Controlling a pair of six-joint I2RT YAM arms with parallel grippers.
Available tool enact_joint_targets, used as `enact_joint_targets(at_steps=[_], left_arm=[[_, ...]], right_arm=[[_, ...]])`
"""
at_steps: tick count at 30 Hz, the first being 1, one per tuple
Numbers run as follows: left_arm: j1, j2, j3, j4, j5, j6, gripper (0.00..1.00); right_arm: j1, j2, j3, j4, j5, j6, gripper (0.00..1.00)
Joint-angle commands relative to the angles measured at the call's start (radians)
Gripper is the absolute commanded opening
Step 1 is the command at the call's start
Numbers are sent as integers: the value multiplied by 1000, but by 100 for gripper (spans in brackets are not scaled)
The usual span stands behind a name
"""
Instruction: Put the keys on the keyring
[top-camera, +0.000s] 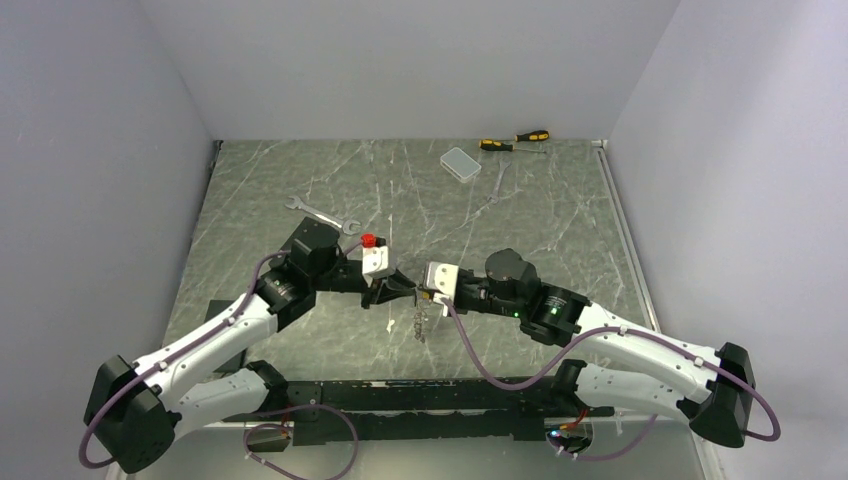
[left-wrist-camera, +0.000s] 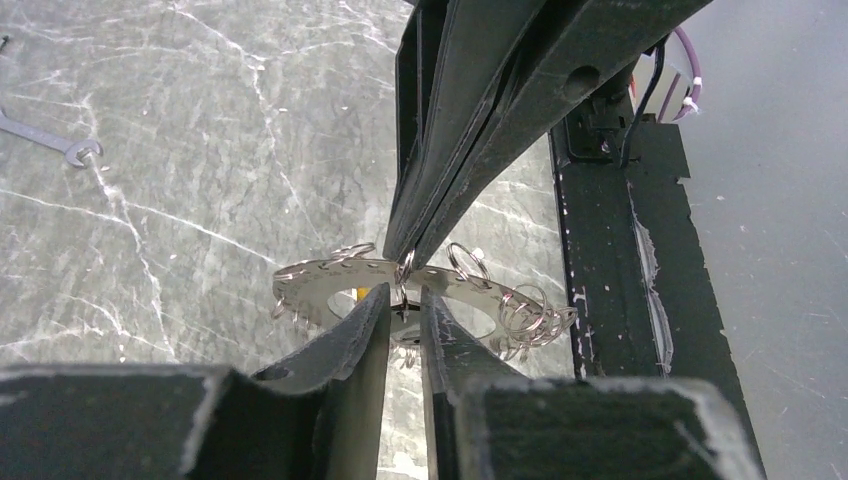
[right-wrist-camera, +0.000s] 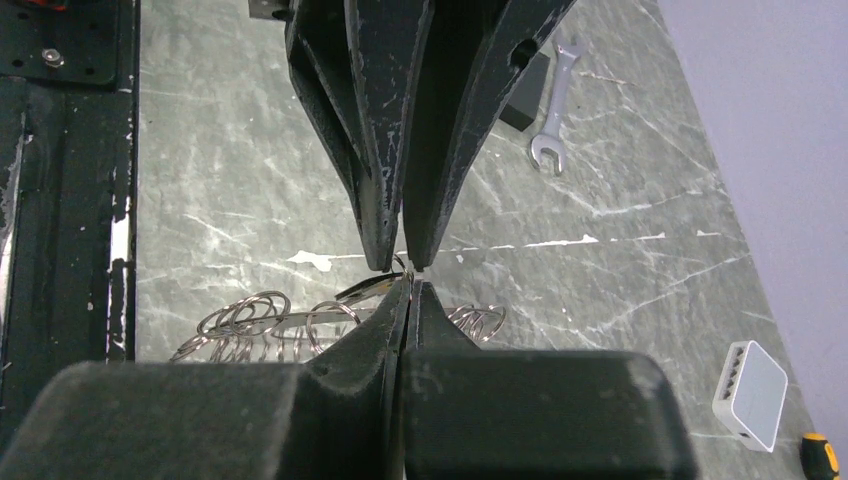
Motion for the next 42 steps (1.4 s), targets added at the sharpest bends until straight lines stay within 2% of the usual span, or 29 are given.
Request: enact_joint_targets(at_steps=[1,5,12,21,34,42], left_arm=[[-1,14,36,30,34,-7,22],[0,22,41,17,36,0,20],[-1,23,43,10,30,7,0],[0,14,38,11,23,12,0],[0,11,38,17,31,10,0],[0,14,42,15,38,3,0]], right_arm=[[-1,-30,5,125,-8,15,0],[-1,-35,-1,129,-6,18,0],[-1,-40,-2,128,-7,21,0],[-1,-55,-24,180,3,43,0],[-1,-90,-92,378,157,136,0],[0,-89,-182,616,277,255,0]])
